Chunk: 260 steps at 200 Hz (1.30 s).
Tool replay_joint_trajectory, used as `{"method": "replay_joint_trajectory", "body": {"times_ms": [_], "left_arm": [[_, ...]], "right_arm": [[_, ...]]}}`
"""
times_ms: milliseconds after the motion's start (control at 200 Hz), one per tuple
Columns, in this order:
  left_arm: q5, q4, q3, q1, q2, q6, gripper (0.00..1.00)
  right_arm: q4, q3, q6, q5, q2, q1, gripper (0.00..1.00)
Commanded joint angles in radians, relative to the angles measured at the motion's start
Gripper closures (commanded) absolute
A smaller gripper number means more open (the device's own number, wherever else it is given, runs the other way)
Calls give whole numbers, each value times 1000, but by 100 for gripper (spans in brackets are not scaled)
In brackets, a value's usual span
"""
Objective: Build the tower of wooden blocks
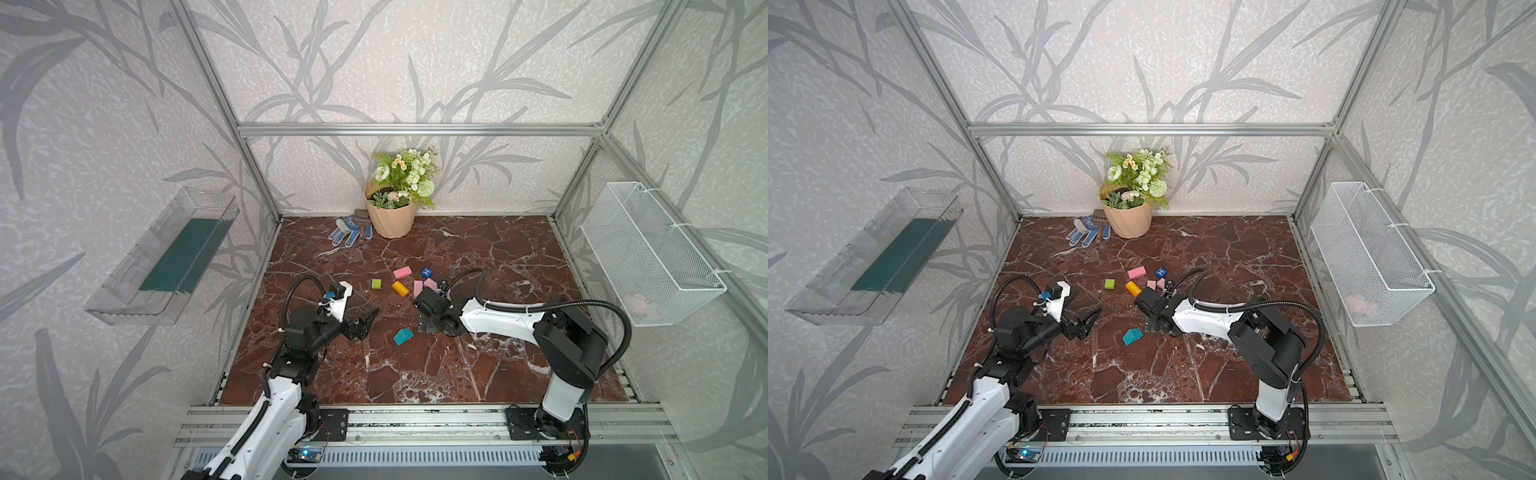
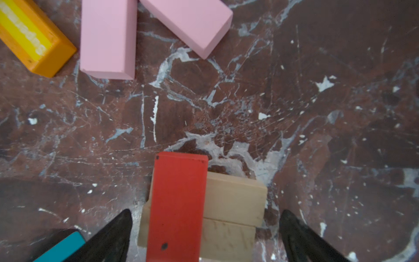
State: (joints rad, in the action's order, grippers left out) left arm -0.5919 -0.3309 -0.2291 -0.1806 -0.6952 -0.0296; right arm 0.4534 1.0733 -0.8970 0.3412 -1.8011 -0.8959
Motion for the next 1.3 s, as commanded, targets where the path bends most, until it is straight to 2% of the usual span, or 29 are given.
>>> {"method": "replay_joint_trajectory", "body": {"times_ms": [0,235,705,1030,1295], "left_arm": [[5,-30,10,-3,15,5,1],[6,-31,11,-2,16,5,1],[6,-31,15,-2,23,5,1],[6,-31,14,-2,24,5,1],[6,-31,17,-2,27,5,1]], "right_arm": [[25,37,-7,37,-18,-6,1],[29,49,-14,38,-41,-5,0],[41,68,-17,36,-62,-5,9],[56,96,-13,35,-91,-5,19],[59,93,-17,33,-89,-5,19]]}}
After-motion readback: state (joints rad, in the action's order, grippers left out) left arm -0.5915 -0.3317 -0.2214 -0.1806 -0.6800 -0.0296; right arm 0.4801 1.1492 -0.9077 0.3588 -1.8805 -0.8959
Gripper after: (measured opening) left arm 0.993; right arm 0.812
